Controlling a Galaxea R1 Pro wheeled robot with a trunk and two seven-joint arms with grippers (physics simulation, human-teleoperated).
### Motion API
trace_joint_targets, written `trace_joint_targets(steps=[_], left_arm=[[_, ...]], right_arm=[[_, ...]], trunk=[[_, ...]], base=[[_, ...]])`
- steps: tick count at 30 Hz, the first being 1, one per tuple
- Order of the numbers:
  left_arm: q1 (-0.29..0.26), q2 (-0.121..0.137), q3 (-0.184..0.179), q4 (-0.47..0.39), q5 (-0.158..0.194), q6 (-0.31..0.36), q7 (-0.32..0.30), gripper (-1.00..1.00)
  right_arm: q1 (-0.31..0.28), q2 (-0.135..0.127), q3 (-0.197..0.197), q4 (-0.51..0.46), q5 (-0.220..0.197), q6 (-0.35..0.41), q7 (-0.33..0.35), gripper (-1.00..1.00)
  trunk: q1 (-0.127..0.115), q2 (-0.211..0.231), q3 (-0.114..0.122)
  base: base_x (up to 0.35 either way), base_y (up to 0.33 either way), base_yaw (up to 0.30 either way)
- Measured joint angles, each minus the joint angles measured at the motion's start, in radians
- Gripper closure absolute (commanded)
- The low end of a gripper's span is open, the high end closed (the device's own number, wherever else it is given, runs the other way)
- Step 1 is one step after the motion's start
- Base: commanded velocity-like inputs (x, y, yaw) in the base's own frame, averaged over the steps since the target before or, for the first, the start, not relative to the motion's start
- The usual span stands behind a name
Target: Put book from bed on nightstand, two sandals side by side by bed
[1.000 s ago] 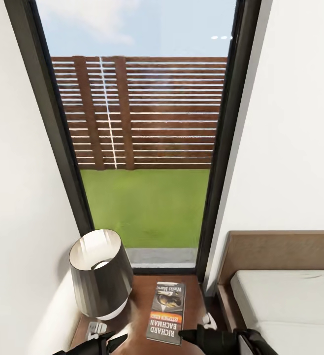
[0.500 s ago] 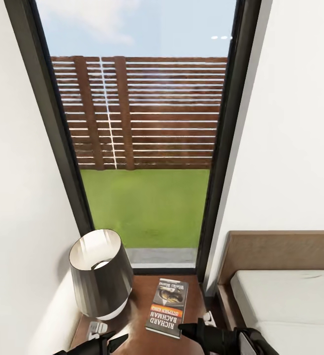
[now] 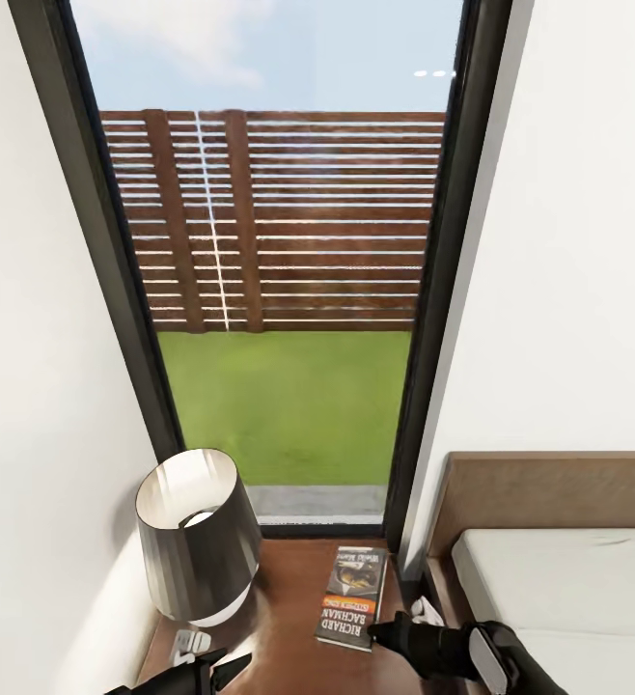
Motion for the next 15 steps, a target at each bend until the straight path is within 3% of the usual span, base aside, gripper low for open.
trace_joint_targets(steps=[5,12,15], left_arm=[[0.000,0.000,0.000,0.000,0.000,0.000,-0.001,-1.00],[0.000,-0.001,0.000,0.001,0.000,0.000,0.000,-1.00],[0.000,-0.001,0.000,0.000,0.000,0.000,0.000,-1.00]], right_arm=[[0.000,0.000,0.000,0.000,-0.120,0.005,-0.005,1.00],[-0.001,0.000,0.001,0.000,-0.141,0.034,0.035,1.00],[0.000,0.000,0.001,0.000,-0.145,0.039,0.135,1.00]], trunk=[[0.000,0.000,0.000],[0.000,0.000,0.000],[0.000,0.000,0.000]], base=[[0.000,0.000,0.000],[0.000,0.000,0.000],[0.000,0.000,0.000]])
